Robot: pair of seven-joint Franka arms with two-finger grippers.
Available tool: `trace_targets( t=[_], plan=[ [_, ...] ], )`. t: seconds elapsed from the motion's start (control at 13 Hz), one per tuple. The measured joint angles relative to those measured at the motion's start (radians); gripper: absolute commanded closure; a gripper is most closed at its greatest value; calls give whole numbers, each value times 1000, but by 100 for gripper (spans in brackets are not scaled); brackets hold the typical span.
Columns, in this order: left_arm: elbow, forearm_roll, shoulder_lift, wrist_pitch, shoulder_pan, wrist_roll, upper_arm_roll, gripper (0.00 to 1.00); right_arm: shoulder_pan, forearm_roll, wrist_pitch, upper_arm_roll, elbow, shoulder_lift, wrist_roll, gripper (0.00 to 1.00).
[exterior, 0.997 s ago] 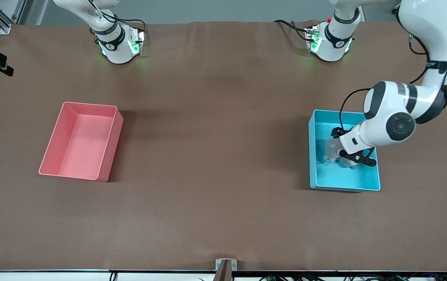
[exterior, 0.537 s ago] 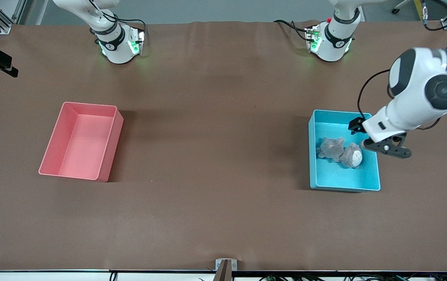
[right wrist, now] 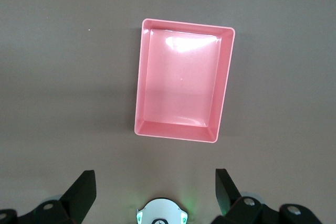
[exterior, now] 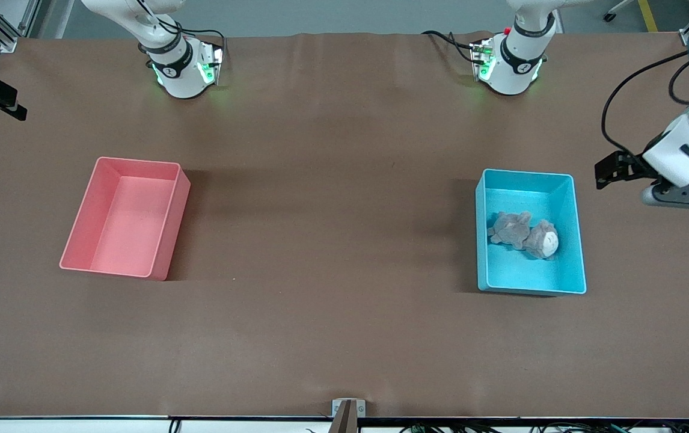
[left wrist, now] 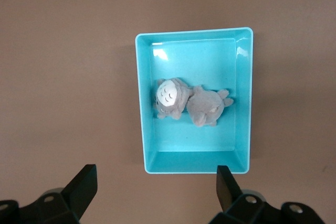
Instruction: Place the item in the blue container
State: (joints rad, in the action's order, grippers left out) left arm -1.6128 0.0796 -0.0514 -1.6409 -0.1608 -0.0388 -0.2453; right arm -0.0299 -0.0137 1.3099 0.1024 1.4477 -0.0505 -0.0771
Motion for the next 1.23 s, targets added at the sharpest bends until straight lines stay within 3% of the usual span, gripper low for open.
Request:
trace_targets(
  t=[0.31,0.61,1.23],
  plan=[
    [73,-37,30,95,-40,-22,1,0,0,0,34,1,2,0,0,0],
    [73,-61,79,110,-83,-66,1,0,0,0,51,1,3,0,-3,0],
    [67,-62,51,107,-79,-30,-6,0,0,0,49,2,3,0,-33,0]
  ],
)
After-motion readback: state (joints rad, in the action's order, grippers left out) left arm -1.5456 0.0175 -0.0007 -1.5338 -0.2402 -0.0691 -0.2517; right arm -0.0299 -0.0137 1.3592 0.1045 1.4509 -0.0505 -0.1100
